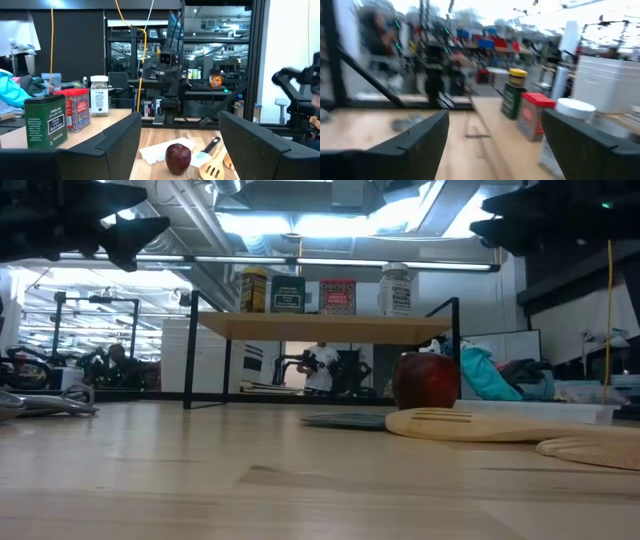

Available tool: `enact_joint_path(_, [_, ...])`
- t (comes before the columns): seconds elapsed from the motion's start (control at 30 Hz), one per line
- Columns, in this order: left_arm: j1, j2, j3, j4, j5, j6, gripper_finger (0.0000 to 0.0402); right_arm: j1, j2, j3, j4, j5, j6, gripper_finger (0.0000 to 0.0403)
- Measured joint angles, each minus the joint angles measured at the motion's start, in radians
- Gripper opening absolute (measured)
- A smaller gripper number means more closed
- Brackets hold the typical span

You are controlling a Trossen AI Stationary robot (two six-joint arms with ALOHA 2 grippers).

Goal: Shelf spices
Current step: Remove the white seasoning bottle from the shelf

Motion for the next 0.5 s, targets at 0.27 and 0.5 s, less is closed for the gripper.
enact_joint_path(0.27, [0.000,0.000,0.000,-0.034,0.000,0.000,0.0260,-0.059,0.318,0.315,-0.215,0.157,-0.152,0.0324])
enact_joint_path(0.5, [0.000,0.000,0.000,-0.100,0.000,-0.052,0.0260,-0.268,0.544,0.536,-0.431,0.000,-0.147,0.0324])
